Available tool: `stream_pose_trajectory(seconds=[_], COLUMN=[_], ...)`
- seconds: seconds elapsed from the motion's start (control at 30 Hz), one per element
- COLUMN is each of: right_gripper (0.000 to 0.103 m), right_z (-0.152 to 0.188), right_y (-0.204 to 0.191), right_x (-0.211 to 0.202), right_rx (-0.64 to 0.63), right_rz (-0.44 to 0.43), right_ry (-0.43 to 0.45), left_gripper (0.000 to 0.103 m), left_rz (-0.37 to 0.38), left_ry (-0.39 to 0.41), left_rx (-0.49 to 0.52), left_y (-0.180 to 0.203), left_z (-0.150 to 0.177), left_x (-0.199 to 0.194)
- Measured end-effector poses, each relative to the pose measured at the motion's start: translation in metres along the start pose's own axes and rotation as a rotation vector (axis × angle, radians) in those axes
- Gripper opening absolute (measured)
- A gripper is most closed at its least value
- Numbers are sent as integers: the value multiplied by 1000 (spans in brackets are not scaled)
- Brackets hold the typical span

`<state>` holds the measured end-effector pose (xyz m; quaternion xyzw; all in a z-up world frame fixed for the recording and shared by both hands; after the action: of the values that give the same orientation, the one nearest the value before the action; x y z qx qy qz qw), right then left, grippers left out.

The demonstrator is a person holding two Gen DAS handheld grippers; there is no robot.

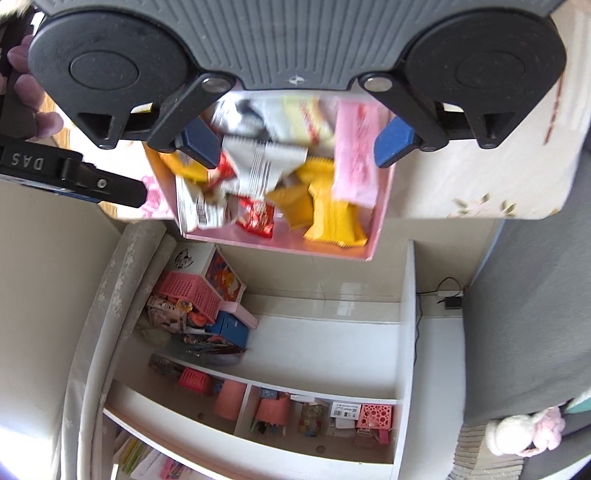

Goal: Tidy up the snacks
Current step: 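Open both tools over the box and lift them back toward the pile, then lower the left tool to the yellow chip bag while the right tool reaches the clear bread bag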

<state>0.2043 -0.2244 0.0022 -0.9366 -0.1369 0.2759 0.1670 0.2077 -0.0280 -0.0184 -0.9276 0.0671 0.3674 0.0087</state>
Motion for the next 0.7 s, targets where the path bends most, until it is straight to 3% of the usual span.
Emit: stream_pose_trajectory(seconds=[0.17, 0.33, 0.47, 0.7], right_gripper=[96, 98, 100, 102], right_z=[23, 45, 59, 78], right_y=[-13, -32, -46, -45], right_x=[-21, -39, -51, -60], right_rx=[-14, -106, -143, -96], right_rz=[28, 74, 66, 68], right_ry=[-35, -66, -79, -54], left_gripper=[96, 102, 103, 103], left_rz=[-25, -38, -68, -146], left_ry=[2, 8, 9, 7], left_rx=[6, -23, 7, 30], left_y=[-7, -10, -9, -18], left_z=[14, 26, 39, 68], left_x=[-22, -42, -53, -55])
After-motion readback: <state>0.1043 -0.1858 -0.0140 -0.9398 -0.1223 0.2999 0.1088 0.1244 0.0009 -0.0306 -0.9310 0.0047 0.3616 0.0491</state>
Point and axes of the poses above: each gripper's, at about its wrist camera, not at the fingertips, and x roughly the way its jaws point, y to its right, z to its underside, the point moved 6 cm from there along x, roughly the way its jaws point, and after that the axes turned 13 degrees about -z, right-handed, at the moved point
